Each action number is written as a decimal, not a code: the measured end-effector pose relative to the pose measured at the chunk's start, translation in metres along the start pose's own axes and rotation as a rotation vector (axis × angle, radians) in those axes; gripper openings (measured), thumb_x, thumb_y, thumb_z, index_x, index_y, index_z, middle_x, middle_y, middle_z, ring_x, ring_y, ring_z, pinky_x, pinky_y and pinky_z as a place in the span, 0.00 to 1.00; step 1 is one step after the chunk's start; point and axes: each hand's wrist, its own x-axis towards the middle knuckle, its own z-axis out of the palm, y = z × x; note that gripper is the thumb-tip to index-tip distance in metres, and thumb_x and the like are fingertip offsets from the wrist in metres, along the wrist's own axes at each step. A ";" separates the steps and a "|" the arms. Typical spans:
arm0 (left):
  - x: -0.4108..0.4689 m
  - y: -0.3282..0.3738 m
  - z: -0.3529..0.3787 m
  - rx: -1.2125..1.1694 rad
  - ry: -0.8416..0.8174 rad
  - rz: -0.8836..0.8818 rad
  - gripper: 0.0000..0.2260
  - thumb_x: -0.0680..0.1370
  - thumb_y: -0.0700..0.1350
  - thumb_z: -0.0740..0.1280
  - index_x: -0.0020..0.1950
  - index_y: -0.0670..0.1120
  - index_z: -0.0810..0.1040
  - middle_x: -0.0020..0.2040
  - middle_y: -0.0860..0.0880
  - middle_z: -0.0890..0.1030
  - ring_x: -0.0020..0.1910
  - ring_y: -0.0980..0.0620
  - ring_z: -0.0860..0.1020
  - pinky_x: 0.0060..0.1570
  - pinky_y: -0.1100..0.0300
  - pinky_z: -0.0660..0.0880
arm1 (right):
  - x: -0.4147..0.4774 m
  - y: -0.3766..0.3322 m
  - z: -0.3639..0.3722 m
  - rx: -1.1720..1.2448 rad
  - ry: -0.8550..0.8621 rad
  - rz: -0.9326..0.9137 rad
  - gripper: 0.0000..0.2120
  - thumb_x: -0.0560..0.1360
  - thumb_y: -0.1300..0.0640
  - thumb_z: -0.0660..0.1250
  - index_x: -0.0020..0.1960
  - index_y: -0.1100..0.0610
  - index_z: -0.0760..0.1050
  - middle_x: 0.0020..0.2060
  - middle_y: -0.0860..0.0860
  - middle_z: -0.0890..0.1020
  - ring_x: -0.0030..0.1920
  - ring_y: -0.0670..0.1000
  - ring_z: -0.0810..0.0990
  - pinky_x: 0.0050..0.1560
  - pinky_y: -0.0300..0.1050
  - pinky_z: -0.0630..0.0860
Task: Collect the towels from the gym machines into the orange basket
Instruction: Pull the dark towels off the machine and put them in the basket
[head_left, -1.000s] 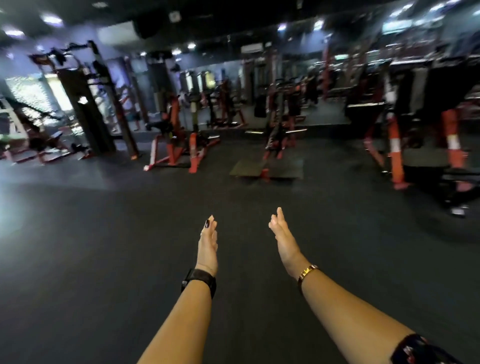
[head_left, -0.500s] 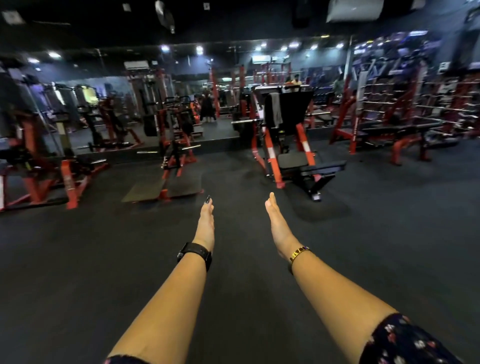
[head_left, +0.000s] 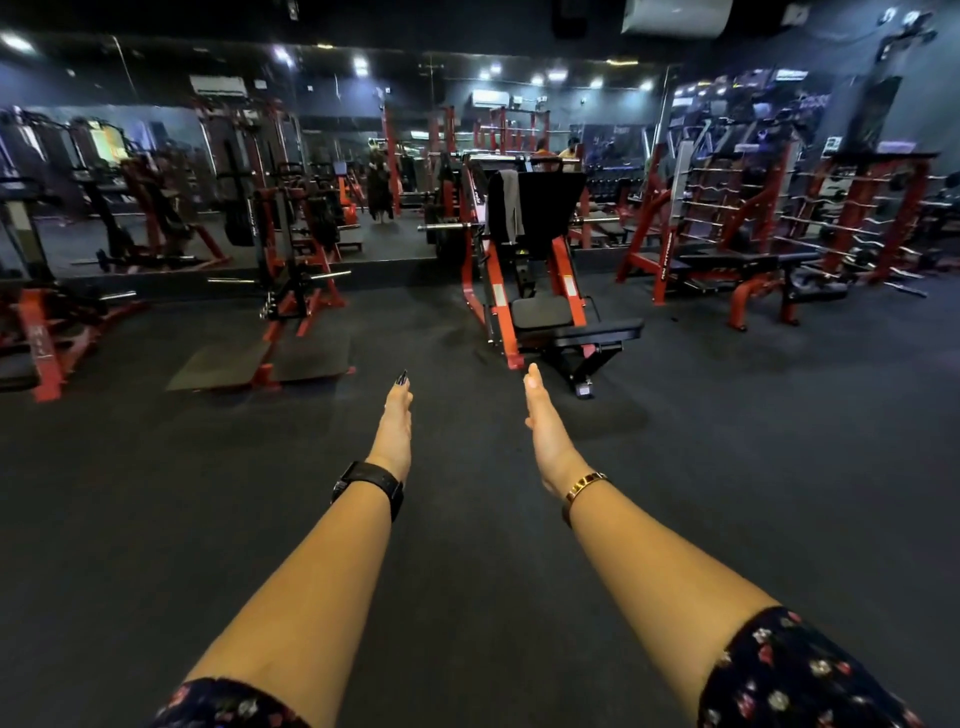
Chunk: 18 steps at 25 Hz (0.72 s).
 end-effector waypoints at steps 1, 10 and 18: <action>0.013 0.000 0.006 -0.007 0.000 -0.005 0.27 0.82 0.58 0.49 0.79 0.50 0.54 0.79 0.51 0.55 0.79 0.51 0.52 0.76 0.54 0.48 | 0.013 0.001 -0.003 -0.004 0.003 -0.001 0.26 0.81 0.38 0.45 0.77 0.39 0.45 0.78 0.42 0.50 0.78 0.52 0.51 0.75 0.54 0.46; 0.187 0.003 0.040 -0.009 -0.049 0.010 0.28 0.81 0.60 0.49 0.79 0.50 0.53 0.79 0.51 0.55 0.78 0.53 0.52 0.77 0.53 0.48 | 0.193 0.026 -0.012 -0.028 0.003 -0.018 0.27 0.80 0.38 0.45 0.77 0.41 0.45 0.78 0.42 0.49 0.78 0.49 0.49 0.75 0.52 0.46; 0.385 0.032 0.064 -0.006 -0.081 0.029 0.27 0.82 0.59 0.48 0.79 0.50 0.53 0.79 0.50 0.55 0.78 0.52 0.52 0.76 0.54 0.48 | 0.401 0.026 -0.006 0.030 0.019 -0.024 0.27 0.80 0.38 0.46 0.77 0.41 0.47 0.78 0.43 0.51 0.78 0.47 0.49 0.75 0.51 0.46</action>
